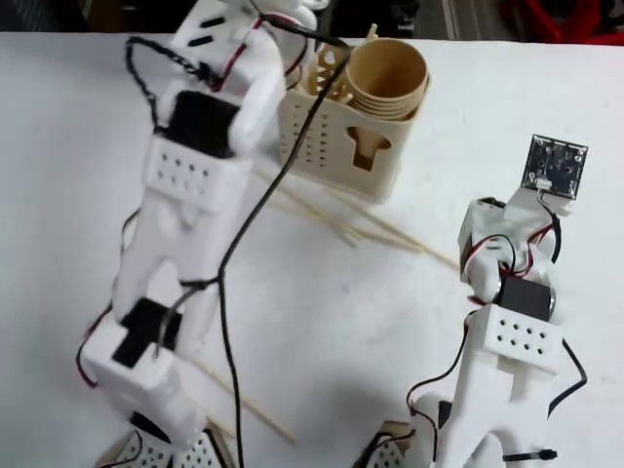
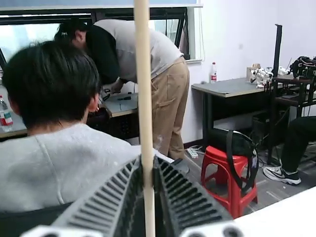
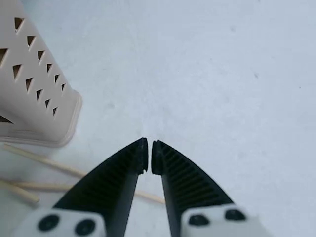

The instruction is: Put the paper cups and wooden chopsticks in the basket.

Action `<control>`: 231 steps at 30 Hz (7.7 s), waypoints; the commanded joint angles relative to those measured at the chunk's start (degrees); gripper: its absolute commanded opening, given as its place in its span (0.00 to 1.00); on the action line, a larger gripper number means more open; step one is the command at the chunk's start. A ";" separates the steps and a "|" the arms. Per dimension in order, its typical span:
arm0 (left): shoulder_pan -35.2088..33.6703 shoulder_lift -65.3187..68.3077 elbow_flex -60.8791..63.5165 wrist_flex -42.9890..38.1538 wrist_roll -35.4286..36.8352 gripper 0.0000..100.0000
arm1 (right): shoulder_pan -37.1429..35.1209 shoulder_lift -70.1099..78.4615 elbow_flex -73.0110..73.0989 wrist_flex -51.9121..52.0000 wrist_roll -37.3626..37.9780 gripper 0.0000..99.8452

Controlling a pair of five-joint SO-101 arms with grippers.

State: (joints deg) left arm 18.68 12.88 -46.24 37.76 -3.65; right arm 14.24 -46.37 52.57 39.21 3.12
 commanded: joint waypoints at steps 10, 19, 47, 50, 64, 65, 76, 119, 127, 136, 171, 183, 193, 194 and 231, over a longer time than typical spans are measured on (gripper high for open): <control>-0.84 12.53 -1.93 -0.09 1.14 0.02 | -0.57 -1.36 -2.81 -0.92 0.09 0.03; -0.92 13.76 -2.37 12.13 7.12 0.13 | -0.57 -1.36 -2.81 -0.92 0.18 0.03; -5.23 13.49 -49.67 64.70 -5.45 0.02 | -0.57 -1.36 -2.81 -0.92 0.44 0.03; -9.27 13.05 -48.35 64.70 -7.82 0.02 | -0.57 -1.36 -2.90 -1.01 0.53 0.03; -21.14 -6.20 -36.40 64.88 -8.00 0.02 | -10.07 -1.36 -10.64 13.49 13.54 0.03; -21.49 -8.92 -32.79 64.88 -8.00 0.02 | -10.95 -1.27 -11.60 15.43 14.95 0.03; -26.15 -34.86 6.95 60.13 -8.35 0.02 | -25.71 -1.27 -13.19 26.59 27.08 0.03; -38.02 -87.16 128.18 0.70 -10.90 0.02 | -34.42 79.87 -61.19 33.10 48.35 0.12; -38.02 -95.69 132.66 0.88 -10.99 0.02 | -34.77 81.89 -63.91 34.68 48.35 0.02; -38.02 -101.85 134.59 3.96 -11.08 0.02 | -37.14 76.44 -64.79 44.62 48.35 0.02; -38.11 -105.01 135.65 6.42 -12.04 0.02 | -43.82 26.59 -64.53 9.98 11.96 0.02; -38.11 -105.01 135.74 6.42 -14.24 0.02 | -38.64 32.04 -49.67 -26.95 12.31 0.02; -38.11 -105.01 135.74 6.42 -14.24 0.02 | -33.71 44.88 -45.80 -39.78 11.78 0.02; -38.11 -105.01 135.74 6.42 -14.24 0.02 | -33.45 46.11 -45.80 -40.22 11.78 0.02; -38.11 -105.01 135.82 6.42 -14.33 0.02 | -28.97 19.65 -45.27 30.20 26.37 0.17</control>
State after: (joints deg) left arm -18.86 -91.38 89.76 44.09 -17.36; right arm -17.49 -24.22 7.74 63.03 26.68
